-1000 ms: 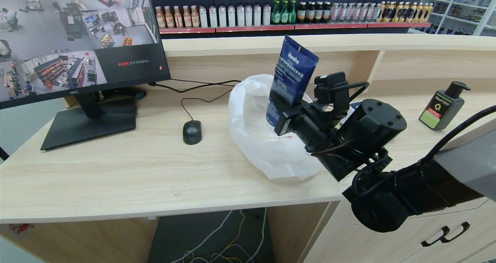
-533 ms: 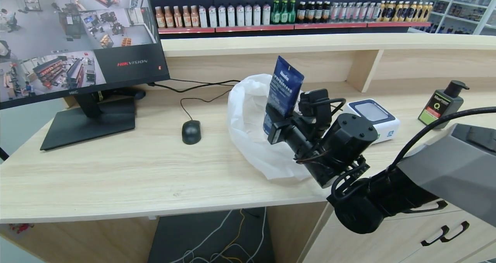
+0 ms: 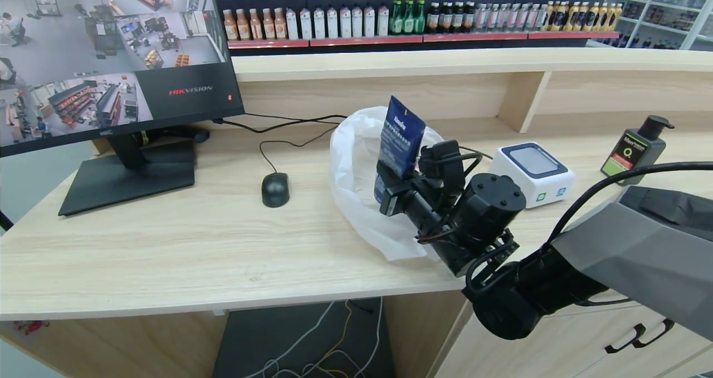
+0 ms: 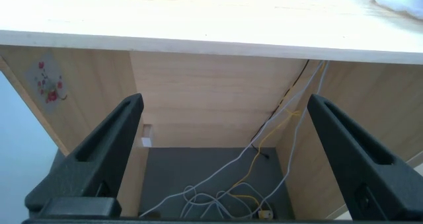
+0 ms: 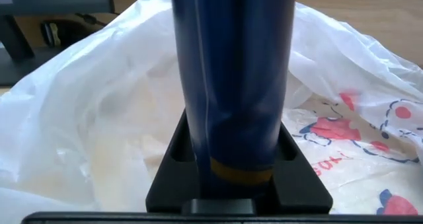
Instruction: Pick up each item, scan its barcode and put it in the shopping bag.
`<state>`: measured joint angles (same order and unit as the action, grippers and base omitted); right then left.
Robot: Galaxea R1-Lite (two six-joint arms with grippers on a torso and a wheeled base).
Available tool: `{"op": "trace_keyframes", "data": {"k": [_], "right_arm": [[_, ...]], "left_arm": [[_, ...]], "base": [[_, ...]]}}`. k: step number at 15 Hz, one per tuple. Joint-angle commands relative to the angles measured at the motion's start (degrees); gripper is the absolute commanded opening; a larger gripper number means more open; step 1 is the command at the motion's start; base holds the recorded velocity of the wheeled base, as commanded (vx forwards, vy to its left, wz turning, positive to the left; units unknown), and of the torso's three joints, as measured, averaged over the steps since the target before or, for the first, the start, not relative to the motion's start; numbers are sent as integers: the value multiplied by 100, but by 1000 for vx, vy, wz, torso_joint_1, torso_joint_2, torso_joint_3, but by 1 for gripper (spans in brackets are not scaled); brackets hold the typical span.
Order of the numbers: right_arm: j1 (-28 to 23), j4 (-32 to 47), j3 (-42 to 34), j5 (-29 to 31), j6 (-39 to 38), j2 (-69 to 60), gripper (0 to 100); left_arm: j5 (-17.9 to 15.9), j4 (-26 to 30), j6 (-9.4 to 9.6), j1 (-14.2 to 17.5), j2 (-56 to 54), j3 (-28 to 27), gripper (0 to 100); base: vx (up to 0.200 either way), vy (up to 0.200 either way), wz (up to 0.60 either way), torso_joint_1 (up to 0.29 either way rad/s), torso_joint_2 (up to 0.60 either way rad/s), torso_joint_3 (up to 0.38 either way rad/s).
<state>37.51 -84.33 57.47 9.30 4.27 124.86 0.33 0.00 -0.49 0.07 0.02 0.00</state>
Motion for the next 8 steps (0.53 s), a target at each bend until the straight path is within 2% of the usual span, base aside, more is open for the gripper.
{"op": "trace_keyframes", "data": {"k": [1,8], "right_arm": [[19,22,-25,-7,4,65,0],[72,22,-86,-16,-14,109,0]], "left_arm": [[2,0,-4,1,-2,0,100],[2,0,-4,1,-2,0,100]], "base": [[0,0,0,0,0,0],[0,0,0,0,0,0]]}}
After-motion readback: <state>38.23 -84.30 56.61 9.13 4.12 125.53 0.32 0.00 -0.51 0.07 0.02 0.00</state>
